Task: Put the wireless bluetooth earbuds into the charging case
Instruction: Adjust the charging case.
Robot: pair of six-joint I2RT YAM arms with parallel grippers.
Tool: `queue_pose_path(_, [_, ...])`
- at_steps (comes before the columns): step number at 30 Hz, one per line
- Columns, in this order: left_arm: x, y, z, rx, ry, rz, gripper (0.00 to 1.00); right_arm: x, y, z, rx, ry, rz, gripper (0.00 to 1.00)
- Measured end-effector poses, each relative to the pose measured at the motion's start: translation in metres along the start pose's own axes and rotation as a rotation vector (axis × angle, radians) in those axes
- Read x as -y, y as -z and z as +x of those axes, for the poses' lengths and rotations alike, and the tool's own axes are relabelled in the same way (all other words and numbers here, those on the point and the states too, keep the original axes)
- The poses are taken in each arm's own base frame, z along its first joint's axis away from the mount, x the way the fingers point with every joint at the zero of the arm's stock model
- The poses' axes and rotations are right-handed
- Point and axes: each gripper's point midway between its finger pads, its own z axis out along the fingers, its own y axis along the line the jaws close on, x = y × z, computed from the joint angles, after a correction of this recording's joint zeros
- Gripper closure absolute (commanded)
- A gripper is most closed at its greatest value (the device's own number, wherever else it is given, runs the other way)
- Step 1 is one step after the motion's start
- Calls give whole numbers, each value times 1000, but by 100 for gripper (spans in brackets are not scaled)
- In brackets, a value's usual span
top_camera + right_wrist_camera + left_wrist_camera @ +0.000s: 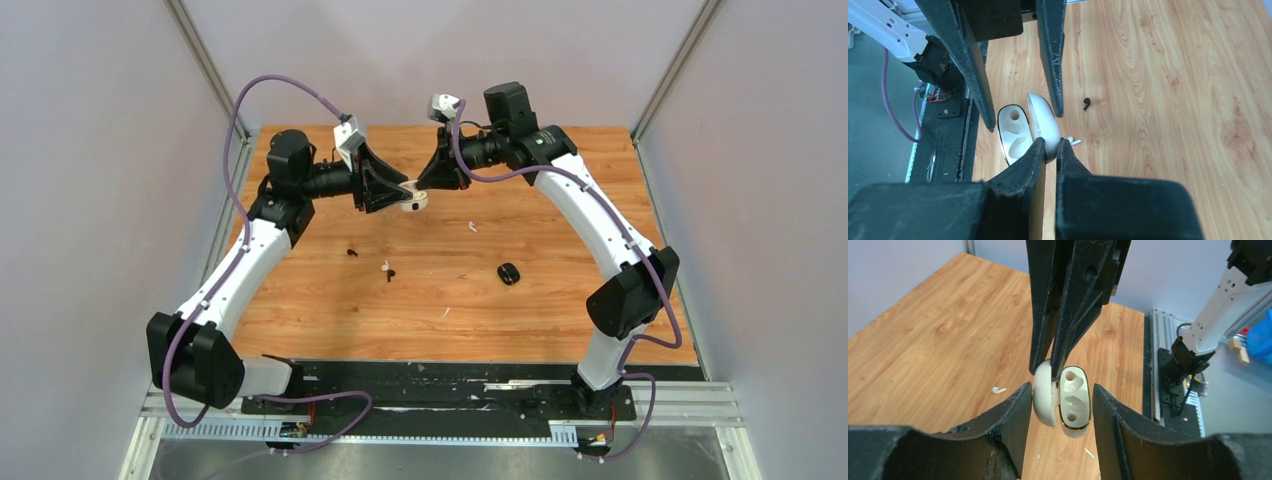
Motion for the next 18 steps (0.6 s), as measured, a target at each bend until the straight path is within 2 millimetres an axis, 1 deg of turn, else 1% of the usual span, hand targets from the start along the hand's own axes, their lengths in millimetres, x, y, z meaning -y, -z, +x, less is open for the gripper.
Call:
queue_pose_path(2, [1,0,-2,-7,19,13,50,2,1,-1,-3,17,12,100])
queue_pose_path(5, [-5,0,0,-19,62,18,52,4,2,-1,-7,34,21,100])
queue_pose_path(11, [-18,-3,16,-61,193,24,59,9,2,-1,-23,83,49,100])
queue_pose_path(13, [-18,-4,18,-66,219,32,57,10,1,1,-33,90,58,100])
queue_pose_path(14, [-18,-4,18,-66,229,35,53,10,1,2,-38,94,59,100])
queue_pose_path(16, [-18,-5,18,-65,244,38,49,9,0,2,-42,99,56,100])
queue_pose_path(18, [-17,-4,17,-64,254,41,48,7,-2,2,-44,103,50,100])
